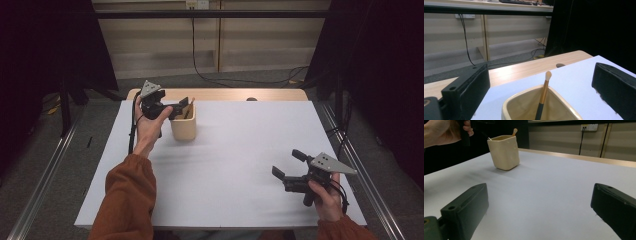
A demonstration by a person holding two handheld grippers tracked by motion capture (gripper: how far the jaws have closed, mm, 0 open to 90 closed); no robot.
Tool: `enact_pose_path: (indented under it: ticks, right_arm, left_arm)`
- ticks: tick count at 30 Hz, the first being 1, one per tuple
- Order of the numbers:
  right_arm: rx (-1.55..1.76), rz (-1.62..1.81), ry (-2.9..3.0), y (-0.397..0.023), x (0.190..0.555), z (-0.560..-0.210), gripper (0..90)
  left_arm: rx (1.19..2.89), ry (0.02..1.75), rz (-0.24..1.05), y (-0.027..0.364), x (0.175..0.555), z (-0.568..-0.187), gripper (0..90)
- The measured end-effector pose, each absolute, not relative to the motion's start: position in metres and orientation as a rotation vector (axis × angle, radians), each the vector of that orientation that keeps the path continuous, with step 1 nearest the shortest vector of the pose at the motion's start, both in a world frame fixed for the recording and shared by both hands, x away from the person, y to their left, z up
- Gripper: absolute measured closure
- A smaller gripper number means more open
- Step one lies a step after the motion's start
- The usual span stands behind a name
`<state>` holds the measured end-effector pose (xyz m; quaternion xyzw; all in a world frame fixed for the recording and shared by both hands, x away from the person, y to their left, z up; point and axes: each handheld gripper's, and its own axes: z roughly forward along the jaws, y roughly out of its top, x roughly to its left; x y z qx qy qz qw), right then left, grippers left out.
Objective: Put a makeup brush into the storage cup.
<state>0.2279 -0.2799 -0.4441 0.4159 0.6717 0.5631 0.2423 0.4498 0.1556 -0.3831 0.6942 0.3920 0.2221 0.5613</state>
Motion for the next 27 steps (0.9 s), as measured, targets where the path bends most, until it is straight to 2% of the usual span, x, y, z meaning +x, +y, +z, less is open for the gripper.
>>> enact_pose_path:
  ticks: [27]
  right_arm:
    - [1.133,1.536,1.827,-0.278,0.227,-0.443,0.3]
  left_arm:
    - [1.621,0.913,0.545,0.178,0.413,-0.374,1.6]
